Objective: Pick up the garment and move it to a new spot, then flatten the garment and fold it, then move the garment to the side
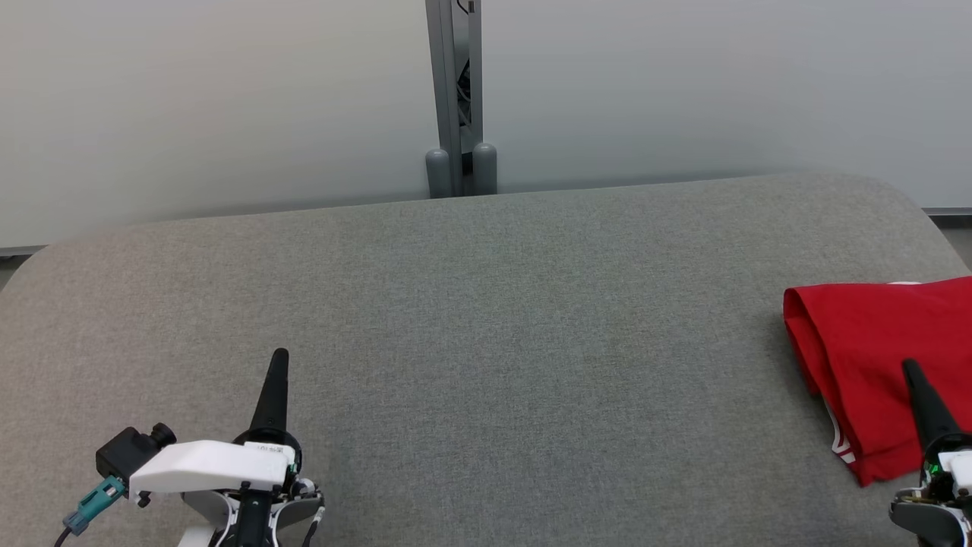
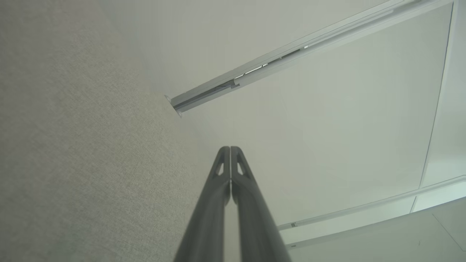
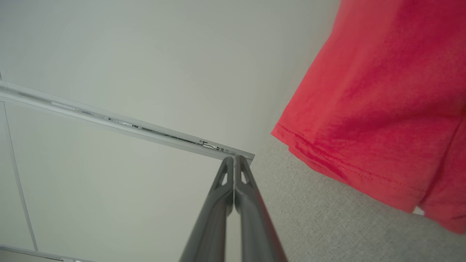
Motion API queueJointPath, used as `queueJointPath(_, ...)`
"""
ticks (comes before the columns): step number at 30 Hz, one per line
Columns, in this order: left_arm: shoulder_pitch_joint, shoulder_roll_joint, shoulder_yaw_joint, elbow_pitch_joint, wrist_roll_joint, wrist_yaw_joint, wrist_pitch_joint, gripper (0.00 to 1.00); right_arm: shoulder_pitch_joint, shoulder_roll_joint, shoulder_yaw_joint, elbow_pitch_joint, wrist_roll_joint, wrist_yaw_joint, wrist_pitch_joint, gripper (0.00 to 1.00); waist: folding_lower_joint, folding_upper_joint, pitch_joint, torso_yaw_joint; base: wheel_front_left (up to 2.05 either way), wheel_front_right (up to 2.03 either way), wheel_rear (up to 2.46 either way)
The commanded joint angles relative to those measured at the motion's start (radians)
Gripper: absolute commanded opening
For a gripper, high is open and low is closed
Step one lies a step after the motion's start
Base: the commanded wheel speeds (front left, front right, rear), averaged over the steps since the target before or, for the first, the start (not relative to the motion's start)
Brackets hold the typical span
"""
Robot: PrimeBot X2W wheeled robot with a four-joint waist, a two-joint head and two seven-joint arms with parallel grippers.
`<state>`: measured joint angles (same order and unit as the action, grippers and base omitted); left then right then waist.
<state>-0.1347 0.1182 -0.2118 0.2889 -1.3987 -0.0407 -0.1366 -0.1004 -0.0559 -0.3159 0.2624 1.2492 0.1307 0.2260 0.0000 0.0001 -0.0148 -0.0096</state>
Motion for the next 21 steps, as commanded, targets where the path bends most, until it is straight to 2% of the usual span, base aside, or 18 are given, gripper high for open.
queueJointPath(1,-0.036,0.004,0.009,-0.002,-0.02,-0.01,0.003,0.0,-0.026,-0.002,-0.01,-0.007,0.022,0.0,0.009,0.0,0.0,-0.0001,0.0,0.0,0.0,0.0,0.0)
queueJointPath(21,-0.069,-0.032,0.021,0.028,-0.142,-0.053,0.02,0.0,-0.041,0.001,-0.061,0.009,0.167,0.0,0.063,0.0,0.0,-0.0001,0.008,0.004,0.0,0.0,0.0)
